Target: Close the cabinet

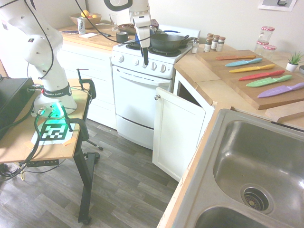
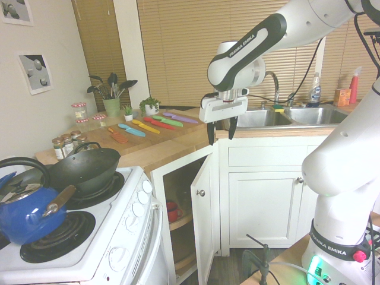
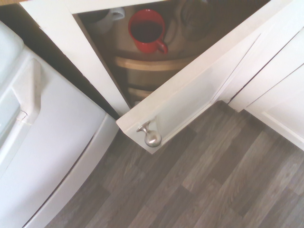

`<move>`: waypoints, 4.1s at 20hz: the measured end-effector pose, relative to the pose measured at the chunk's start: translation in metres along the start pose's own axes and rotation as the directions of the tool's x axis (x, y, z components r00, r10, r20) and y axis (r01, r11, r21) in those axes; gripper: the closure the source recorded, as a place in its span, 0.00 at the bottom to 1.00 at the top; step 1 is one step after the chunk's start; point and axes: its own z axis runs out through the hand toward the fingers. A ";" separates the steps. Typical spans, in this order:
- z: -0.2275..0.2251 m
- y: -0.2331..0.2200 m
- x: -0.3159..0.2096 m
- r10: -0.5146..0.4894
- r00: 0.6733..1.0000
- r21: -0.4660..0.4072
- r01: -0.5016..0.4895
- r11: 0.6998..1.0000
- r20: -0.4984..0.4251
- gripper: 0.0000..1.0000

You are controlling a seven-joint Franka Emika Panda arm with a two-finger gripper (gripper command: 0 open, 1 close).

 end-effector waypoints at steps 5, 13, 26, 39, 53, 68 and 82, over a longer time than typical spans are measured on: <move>-0.001 -0.006 -0.003 0.004 0.998 -0.051 -0.007 0.999 -0.063 0.00; 0.025 -0.012 0.004 0.003 0.993 -0.126 -0.017 0.992 -0.116 0.00; 0.114 -0.035 0.053 0.040 0.998 -0.180 -0.047 0.982 -0.045 0.00; 0.203 -0.050 0.077 0.046 0.999 -0.225 -0.044 0.973 0.007 0.00; 0.247 -0.056 0.099 -0.013 0.999 -0.175 0.007 0.985 -0.033 1.00; 0.246 -0.060 0.097 -0.047 0.998 -0.170 0.040 0.985 -0.033 1.00; 0.244 -0.070 0.091 -0.071 0.997 -0.168 0.064 0.984 -0.038 1.00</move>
